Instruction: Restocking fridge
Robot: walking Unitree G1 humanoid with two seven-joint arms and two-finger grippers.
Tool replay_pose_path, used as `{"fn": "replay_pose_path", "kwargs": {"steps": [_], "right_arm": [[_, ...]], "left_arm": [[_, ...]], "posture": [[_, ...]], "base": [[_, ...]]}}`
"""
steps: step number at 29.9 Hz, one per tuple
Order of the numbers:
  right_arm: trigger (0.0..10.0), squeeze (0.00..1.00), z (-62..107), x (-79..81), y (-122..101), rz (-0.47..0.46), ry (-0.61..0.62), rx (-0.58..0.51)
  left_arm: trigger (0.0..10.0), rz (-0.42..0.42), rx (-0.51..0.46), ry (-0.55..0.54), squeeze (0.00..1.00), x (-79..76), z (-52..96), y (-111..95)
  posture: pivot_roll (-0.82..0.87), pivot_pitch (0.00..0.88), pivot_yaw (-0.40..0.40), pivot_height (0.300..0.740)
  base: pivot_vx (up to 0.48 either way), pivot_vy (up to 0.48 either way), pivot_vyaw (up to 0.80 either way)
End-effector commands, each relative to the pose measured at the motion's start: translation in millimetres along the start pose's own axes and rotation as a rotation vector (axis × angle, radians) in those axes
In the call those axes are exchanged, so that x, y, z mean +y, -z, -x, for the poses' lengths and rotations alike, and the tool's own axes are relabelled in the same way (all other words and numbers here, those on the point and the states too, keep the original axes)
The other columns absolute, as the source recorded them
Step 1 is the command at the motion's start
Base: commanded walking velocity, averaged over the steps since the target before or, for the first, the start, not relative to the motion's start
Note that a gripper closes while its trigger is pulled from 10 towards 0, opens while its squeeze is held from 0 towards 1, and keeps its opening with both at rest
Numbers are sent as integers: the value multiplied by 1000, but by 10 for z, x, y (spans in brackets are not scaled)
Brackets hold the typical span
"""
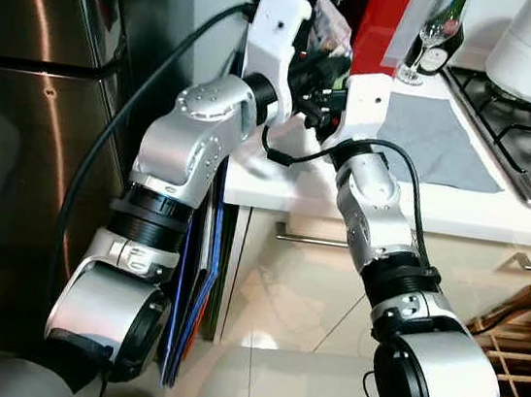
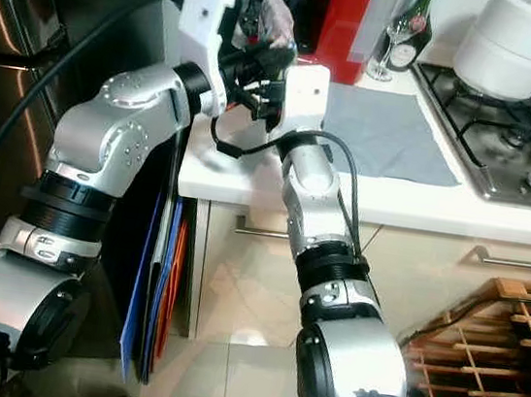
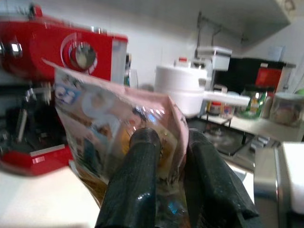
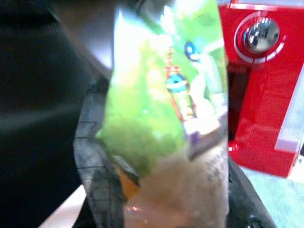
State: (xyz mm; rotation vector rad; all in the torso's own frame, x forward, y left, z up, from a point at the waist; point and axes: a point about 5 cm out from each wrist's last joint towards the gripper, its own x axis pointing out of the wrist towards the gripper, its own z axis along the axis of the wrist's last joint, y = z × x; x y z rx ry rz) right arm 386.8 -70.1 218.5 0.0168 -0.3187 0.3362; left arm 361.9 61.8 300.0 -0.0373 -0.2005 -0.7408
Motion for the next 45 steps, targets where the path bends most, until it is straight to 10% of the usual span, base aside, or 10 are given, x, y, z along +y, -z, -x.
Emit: {"fn": "replay_pose_path", "kwargs": {"steps": [1, 15, 16, 20, 25, 29, 34, 45], "right_arm": [[0, 0, 26, -14, -36, 8, 4, -41], [0, 0, 119, -136, 96, 29, 54, 6], [0, 0, 176, -221, 119, 77, 82, 4], [0, 0, 492, -752, 92, 289, 290, -40], [0, 0, 703, -958, 50, 366, 415, -74], [0, 0, 850, -838, -28, 504, 406, -166], [0, 0, 1076, -655, -24, 632, 420, -225], [0, 0, 1202, -608, 247, 561, 454, -78]], "left_arm": [[10000, -37, -47, -20, 1000, 42, 38, -171], [10000, -153, -222, -90, 1000, 107, 257, -579], [10000, -201, -196, -104, 0, 124, 286, -474], [10000, -260, -97, -242, 0, 189, 405, 3], [10000, -219, -79, -296, 0, 146, 522, 310], [10000, -331, -87, -338, 0, 77, 601, 451], [10000, -212, -78, -633, 0, 132, 912, 721], [10000, -190, 52, -744, 0, 102, 1019, 1208]], "posture": [[5, 0, -58, 740], [14, 0, -62, 740], [19, 0, -66, 740], [14, 0, -66, 740], [12, 0, -66, 740], [10, 0, -61, 740], [-18, 0, -62, 740], [-32, 0, -99, 740]], "base": [[0, 0, 0], [0, 0, 0], [0, 0, 0], [0, 0, 0], [0, 0, 0], [0, 0, 0], [0, 0, 0], [0, 0, 0]]}}
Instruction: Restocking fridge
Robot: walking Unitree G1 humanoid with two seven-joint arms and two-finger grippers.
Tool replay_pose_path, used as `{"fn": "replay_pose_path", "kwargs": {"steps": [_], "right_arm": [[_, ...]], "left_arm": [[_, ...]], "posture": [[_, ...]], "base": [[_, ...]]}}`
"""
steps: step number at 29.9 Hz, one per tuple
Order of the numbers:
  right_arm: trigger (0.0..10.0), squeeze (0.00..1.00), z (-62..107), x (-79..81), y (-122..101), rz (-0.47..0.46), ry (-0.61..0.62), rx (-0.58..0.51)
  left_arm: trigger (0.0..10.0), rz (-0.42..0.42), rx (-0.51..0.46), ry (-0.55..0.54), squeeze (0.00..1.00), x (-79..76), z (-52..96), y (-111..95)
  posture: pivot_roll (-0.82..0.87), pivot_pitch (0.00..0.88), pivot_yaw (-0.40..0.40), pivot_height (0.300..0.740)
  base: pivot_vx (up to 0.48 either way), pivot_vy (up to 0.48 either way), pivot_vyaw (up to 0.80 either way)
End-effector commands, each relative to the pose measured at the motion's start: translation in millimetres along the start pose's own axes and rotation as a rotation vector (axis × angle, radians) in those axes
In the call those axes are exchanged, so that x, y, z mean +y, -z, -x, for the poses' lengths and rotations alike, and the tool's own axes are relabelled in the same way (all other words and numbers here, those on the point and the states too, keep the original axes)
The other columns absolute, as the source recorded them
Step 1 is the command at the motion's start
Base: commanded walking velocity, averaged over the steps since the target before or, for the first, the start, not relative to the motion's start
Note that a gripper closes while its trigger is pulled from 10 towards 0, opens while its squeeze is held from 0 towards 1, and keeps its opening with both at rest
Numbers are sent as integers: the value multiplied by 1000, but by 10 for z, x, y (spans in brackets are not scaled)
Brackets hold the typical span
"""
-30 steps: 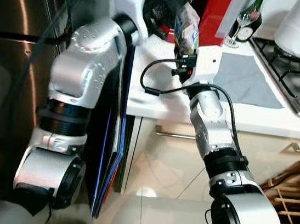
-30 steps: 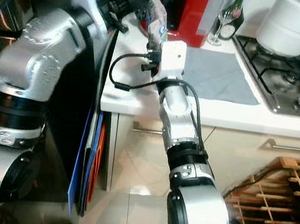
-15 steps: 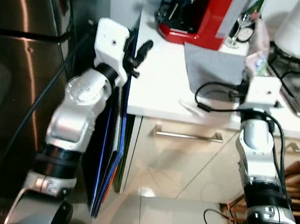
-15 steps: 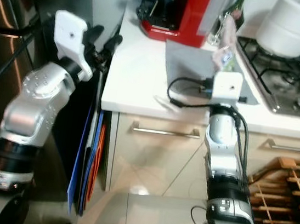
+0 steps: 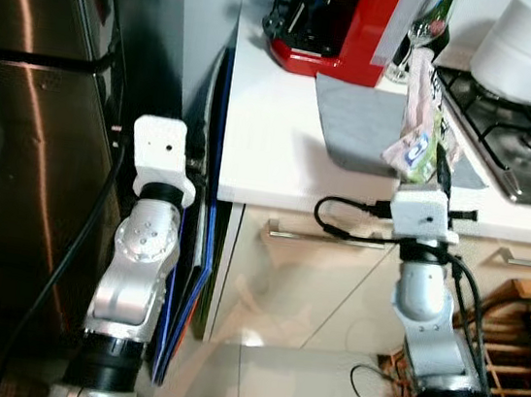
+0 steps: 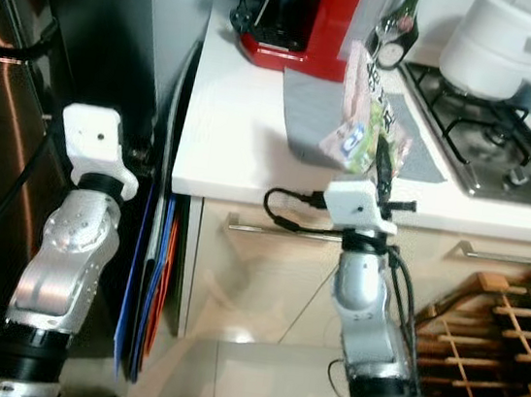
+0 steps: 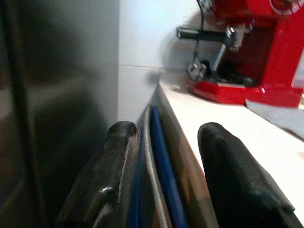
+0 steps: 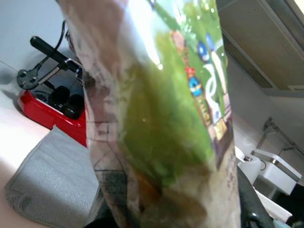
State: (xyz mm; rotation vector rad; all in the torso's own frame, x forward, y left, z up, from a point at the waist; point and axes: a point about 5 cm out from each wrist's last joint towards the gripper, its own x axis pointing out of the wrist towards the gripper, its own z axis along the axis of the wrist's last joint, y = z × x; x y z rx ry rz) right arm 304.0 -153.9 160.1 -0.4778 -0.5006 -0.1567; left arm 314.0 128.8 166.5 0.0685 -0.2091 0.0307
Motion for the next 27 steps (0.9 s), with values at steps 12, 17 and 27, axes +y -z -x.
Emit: {"fn": "replay_pose_path", "kwargs": {"steps": [12, 17, 27], "right_arm": [[0, 0, -132, 34, 118, -126, 42, 142], [0, 0, -175, 110, 124, -187, 22, 180], [0, 0, -236, 232, 102, -204, -11, 173]], "left_arm": [[10000, 38, 20, 44, 0, -239, -120, 42], [10000, 53, 15, 49, 0, -257, -207, 11], [10000, 38, 15, 67, 0, -276, -294, 8]], "posture": [[-55, 0, -70, 740], [-54, 0, -68, 740], [-37, 0, -42, 740]], "base": [[-150, 0, 0], [-368, 0, 0], [-374, 0, 0]]}}
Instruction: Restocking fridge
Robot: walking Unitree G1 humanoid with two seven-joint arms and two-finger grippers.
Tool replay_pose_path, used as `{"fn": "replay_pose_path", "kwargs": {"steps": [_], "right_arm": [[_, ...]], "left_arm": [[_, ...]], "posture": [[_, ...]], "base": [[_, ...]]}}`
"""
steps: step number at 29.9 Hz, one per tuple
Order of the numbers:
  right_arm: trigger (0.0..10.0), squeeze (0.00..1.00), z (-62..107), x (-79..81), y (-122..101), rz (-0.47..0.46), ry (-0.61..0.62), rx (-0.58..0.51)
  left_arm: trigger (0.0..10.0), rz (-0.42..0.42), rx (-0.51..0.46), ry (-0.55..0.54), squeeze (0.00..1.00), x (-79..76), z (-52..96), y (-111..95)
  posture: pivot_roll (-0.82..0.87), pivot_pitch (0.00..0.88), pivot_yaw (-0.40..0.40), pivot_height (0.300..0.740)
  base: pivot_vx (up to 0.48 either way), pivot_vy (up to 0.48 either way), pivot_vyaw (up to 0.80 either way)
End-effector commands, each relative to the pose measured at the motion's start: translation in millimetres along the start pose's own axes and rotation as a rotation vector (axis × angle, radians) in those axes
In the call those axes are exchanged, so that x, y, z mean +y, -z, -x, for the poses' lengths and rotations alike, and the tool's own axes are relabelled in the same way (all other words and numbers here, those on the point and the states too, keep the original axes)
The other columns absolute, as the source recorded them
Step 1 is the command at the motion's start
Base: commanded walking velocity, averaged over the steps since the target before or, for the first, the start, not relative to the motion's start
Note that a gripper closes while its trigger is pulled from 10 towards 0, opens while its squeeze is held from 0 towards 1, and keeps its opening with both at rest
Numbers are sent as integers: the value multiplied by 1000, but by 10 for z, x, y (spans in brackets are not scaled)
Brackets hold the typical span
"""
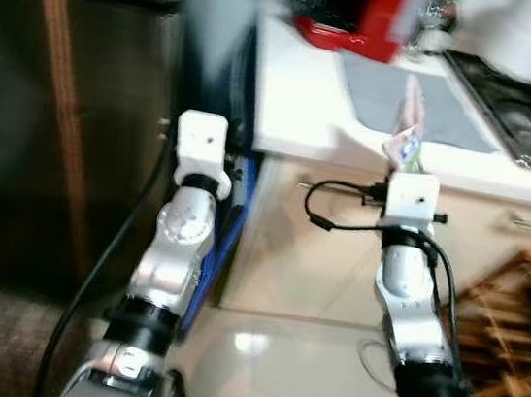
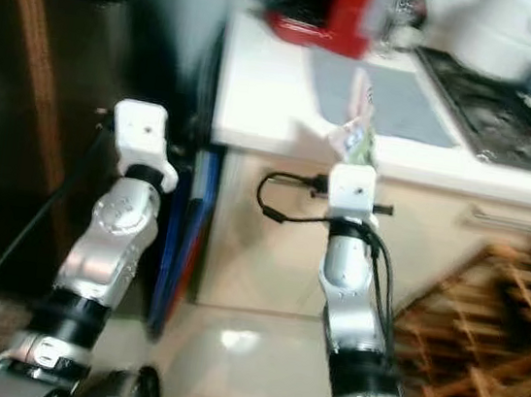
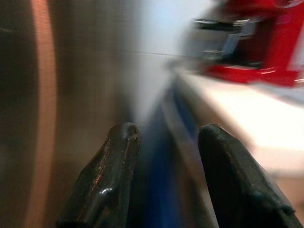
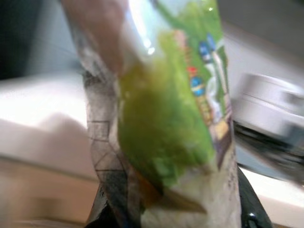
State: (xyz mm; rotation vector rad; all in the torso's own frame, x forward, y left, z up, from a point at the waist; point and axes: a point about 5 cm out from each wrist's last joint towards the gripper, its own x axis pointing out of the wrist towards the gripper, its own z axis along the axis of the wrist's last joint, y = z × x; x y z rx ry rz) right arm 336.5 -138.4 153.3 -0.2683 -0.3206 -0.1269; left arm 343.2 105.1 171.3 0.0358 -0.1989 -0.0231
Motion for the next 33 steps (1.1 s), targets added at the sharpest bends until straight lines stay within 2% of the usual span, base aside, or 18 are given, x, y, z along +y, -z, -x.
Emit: {"fn": "replay_pose_path", "kwargs": {"steps": [1, 7, 13, 19, 28, 30, 33], "right_arm": [[0, 0, 5, -12, -18, -4, 13, -19], [0, 0, 13, -97, 23, 1, 17, -9], [0, 0, 89, -224, 132, 6, 86, 26], [0, 0, 105, -152, 210, -2, 53, 72], [0, 0, 1, -141, 179, 8, -8, 61], [0, 0, -7, -126, 175, -5, -11, 64], [0, 0, -2, -68, 214, -76, -10, 110]], "left_arm": [[10000, -2, 9, 20, 0, -30, -10, 18], [10000, -27, -12, 78, 0, -69, -89, -26], [10000, -5, -15, 167, 0, -169, -117, -43], [10000, -9, -26, 232, 0, -254, -87, -21], [10000, 20, -24, 220, 0, -261, -4, 28], [10000, 33, -21, 230, 0, -273, 21, 47], [10000, 84, -14, 249, 0, -319, 75, 84]], "posture": [[-38, 0, -42, 740], [-42, 0, 3, 740], [-64, 0, 38, 740], [-59, 0, -5, 740], [-33, 0, -58, 740], [-37, 0, -59, 740], [-29, 0, -65, 740]], "base": [[-371, 0, 500], [-418, 0, 754], [0, 0, 0], [0, -397, 0], [0, -476, 0], [0, -472, 0], [0, -477, 0]]}}
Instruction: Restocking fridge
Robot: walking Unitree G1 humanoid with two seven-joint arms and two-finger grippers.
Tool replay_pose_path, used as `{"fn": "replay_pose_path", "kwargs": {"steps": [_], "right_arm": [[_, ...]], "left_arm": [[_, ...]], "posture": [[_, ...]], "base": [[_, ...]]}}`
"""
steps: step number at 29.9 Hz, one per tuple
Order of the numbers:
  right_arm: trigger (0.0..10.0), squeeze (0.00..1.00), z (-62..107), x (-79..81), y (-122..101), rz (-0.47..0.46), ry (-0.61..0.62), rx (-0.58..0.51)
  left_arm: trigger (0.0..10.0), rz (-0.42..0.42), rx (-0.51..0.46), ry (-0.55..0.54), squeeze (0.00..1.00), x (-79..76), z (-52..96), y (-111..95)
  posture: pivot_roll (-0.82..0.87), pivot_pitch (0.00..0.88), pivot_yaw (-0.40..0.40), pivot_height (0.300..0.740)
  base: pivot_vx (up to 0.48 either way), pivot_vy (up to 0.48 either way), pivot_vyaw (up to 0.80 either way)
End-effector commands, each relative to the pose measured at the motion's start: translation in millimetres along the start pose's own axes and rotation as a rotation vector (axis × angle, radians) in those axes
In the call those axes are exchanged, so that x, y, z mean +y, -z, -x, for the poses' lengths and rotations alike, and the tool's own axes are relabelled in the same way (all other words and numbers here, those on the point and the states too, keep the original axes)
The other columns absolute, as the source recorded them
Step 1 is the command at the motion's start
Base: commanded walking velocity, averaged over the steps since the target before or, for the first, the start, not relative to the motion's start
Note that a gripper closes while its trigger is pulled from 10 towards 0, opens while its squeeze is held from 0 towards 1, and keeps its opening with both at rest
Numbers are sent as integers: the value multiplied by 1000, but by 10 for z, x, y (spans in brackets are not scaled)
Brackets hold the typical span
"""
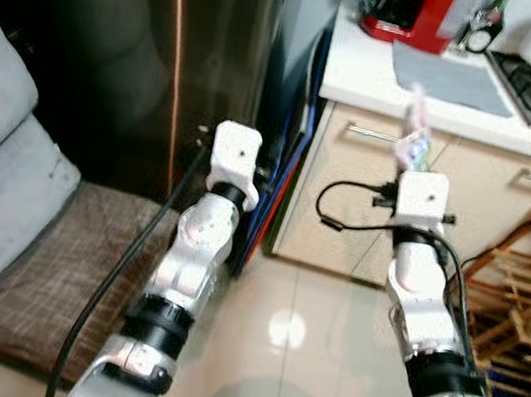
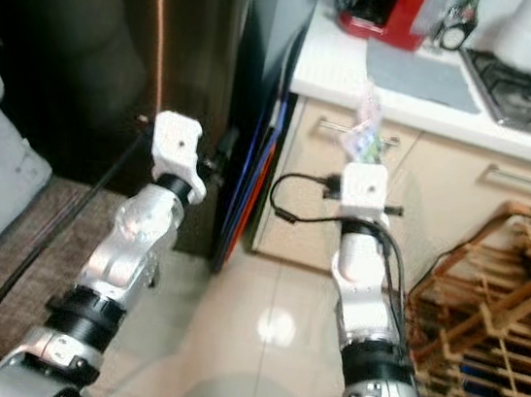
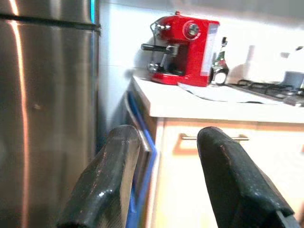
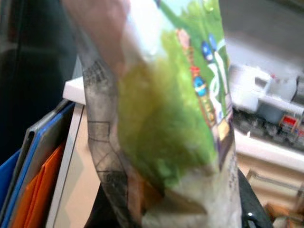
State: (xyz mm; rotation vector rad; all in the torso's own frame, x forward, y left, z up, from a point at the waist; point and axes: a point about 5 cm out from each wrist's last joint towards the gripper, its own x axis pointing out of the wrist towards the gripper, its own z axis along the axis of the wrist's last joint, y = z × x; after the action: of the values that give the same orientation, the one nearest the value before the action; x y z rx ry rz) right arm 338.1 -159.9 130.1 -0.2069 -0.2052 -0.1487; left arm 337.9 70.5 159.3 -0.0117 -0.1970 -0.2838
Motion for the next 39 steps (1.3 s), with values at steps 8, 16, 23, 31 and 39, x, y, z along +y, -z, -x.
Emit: {"fn": "replay_pose_path", "kwargs": {"steps": [8, 16, 23, 31, 39], "right_arm": [[0, 0, -26, 168, -58, -31, -51, -17], [0, 0, -55, 74, -40, -53, -25, -13], [0, 0, -57, -18, -25, -55, 3, -21], [0, 0, -31, -31, 16, -54, -8, -18], [0, 0, 62, -14, 106, -55, -55, 4]], "left_arm": [[10000, 7, -11, 12, 0, 47, 36, -29], [10000, 32, -15, 94, 0, -72, 30, -51], [10000, 11, 14, 143, 0, -70, 101, 5], [10000, 0, 15, 155, 0, -35, 88, 4], [10000, -4, 19, 158, 0, -23, 128, 25]], "posture": [[-16, 0, -59, 740], [-24, 0, -45, 740], [-50, 0, -2, 740], [-52, 0, -9, 740], [-48, 0, -19, 740]], "base": [[0, -480, 0], [0, -480, 0], [0, -480, 0], [0, -480, 0], [0, -480, 0]]}}
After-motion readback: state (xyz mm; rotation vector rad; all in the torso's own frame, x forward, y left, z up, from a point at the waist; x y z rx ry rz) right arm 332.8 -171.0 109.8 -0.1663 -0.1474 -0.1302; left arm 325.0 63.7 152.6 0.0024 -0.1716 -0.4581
